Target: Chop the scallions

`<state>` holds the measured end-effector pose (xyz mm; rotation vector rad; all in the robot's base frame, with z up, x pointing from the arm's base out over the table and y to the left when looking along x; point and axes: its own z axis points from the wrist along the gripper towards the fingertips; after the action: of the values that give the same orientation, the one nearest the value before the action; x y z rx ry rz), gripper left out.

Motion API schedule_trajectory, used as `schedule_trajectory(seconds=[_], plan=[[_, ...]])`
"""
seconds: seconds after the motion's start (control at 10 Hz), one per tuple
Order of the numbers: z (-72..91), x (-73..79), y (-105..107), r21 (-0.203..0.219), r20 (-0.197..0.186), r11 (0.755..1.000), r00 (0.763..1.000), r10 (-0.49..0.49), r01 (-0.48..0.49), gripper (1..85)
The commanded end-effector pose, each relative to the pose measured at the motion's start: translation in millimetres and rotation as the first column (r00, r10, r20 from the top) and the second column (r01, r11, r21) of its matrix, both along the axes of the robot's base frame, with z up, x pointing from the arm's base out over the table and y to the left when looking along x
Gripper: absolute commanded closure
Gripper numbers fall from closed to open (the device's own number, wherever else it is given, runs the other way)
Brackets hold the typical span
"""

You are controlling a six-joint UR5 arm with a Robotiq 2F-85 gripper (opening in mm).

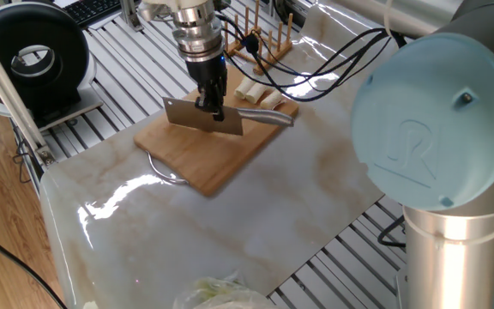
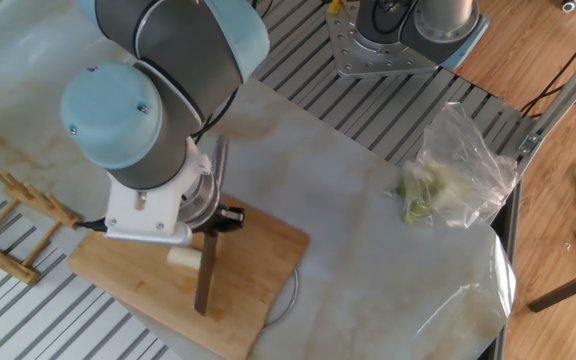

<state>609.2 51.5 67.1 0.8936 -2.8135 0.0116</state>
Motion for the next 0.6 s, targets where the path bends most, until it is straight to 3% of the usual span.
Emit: schedule_trajectory(seconds=[0.0,0.5], plan=[[-0.4,2.7,-10,0.0,0.002,0.999,0.999,0.052,-0.052,84.3],[5.2,3.1,-30,-0.02,-0.003,0.997,0.998,0.068,-0.068,84.3]])
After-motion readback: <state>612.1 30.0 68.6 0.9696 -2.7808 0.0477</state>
